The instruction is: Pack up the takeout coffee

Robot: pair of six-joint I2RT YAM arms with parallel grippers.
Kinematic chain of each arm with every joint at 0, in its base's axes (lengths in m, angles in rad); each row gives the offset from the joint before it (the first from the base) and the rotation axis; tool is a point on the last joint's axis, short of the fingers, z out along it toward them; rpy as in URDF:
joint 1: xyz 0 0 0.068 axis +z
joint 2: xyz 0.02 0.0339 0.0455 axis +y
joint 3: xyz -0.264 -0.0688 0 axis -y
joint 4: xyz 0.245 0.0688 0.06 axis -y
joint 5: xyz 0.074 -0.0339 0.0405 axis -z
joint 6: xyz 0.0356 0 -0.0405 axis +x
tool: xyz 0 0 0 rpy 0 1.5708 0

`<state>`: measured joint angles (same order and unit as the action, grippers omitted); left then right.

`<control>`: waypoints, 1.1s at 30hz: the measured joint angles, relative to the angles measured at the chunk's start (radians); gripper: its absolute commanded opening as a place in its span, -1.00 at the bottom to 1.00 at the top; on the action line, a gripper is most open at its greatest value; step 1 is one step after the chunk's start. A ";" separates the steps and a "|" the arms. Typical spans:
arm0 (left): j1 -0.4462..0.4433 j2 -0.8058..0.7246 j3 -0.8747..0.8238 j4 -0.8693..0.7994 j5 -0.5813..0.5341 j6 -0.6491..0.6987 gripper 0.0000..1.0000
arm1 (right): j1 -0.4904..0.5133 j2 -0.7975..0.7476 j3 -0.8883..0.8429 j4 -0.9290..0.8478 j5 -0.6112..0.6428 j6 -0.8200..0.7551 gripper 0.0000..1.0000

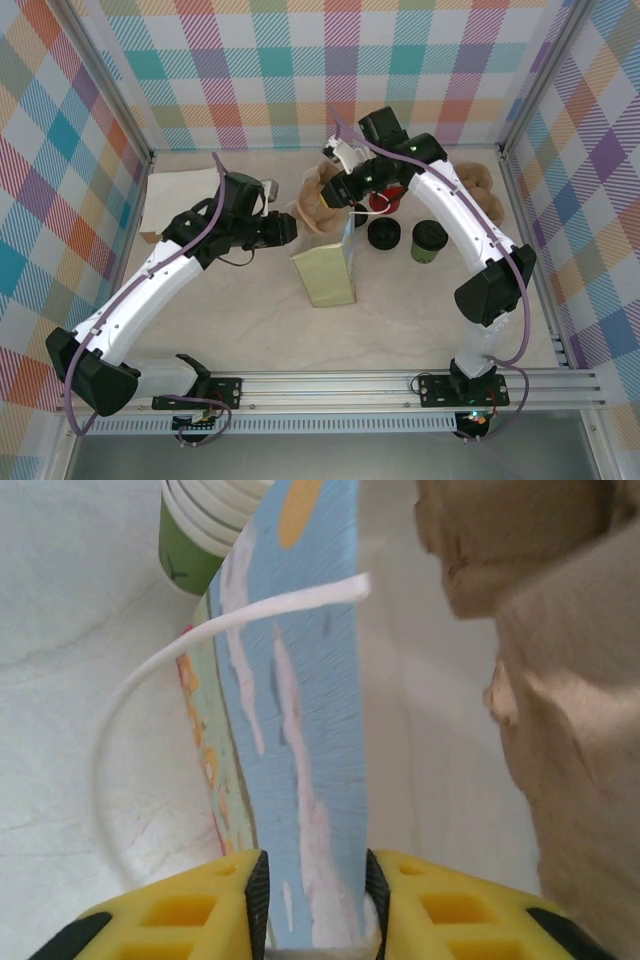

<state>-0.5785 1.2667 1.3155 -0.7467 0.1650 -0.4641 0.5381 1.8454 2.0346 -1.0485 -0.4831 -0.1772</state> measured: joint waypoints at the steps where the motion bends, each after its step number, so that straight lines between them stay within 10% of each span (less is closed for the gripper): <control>1: -0.001 -0.002 -0.003 -0.007 0.000 0.000 -0.31 | 0.000 0.000 -0.002 0.000 0.010 -0.002 -0.46; 33: -0.002 -0.046 -0.043 -0.063 0.033 0.011 -0.15 | 0.073 -0.068 -0.143 0.031 0.283 -0.171 -0.44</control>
<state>-0.5804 1.2205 1.2724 -0.8097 0.1978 -0.4530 0.6113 1.7775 1.8912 -1.0180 -0.1997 -0.3485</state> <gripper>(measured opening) 0.429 0.279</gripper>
